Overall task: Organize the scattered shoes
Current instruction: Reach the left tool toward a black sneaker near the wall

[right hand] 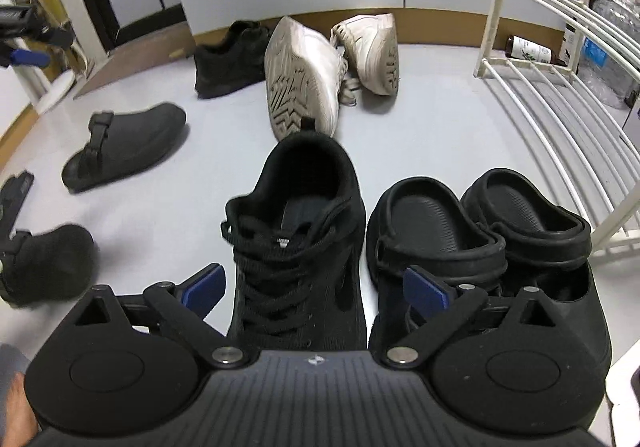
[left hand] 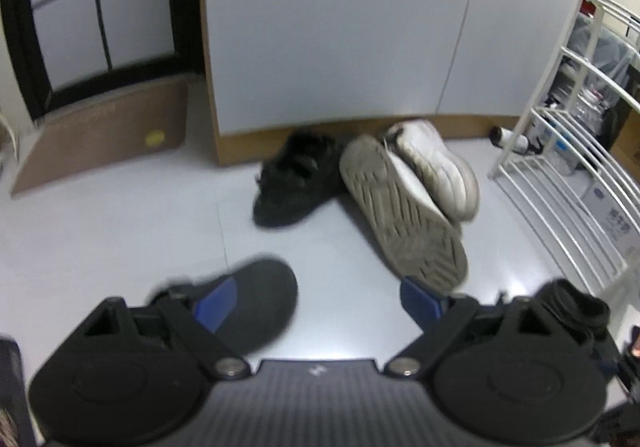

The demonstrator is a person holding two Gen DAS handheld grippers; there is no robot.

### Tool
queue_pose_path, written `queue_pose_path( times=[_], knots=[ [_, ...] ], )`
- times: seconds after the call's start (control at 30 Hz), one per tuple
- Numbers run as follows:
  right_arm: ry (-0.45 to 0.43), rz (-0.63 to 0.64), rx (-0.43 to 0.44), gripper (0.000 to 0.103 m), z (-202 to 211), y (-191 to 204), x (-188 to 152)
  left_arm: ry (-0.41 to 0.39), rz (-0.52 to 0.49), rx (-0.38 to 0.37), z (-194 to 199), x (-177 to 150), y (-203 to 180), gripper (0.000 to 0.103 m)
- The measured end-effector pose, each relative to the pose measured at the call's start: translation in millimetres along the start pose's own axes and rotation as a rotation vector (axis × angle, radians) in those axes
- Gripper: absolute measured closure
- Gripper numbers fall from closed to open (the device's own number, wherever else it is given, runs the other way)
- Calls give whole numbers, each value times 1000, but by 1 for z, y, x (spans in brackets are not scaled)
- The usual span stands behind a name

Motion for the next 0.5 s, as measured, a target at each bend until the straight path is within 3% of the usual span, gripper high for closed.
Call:
queue_pose_path(
  times=[0.2, 0.33, 0.5],
  knots=[
    [-11, -45, 35, 3, 6, -10, 5, -58, -52, -8, -25, 69, -3, 14],
    [-20, -53, 40, 3, 9, -16, 5, -63, 30, -32, -59, 104, 5, 15],
    [-27, -71, 29, 3, 12, -30, 6, -55, 157, -36, -101, 137, 12, 23]
  ],
)
Point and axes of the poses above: each gripper's, at about its wrist camera, not at the fingertips, and z roughly against the way its jaws point, y to its left, x to its top, the point moved 2 cm from there along -z, roughly the way its jaws point, and after that the axes turned 13 degrees about -z, right-handed, at the moved point
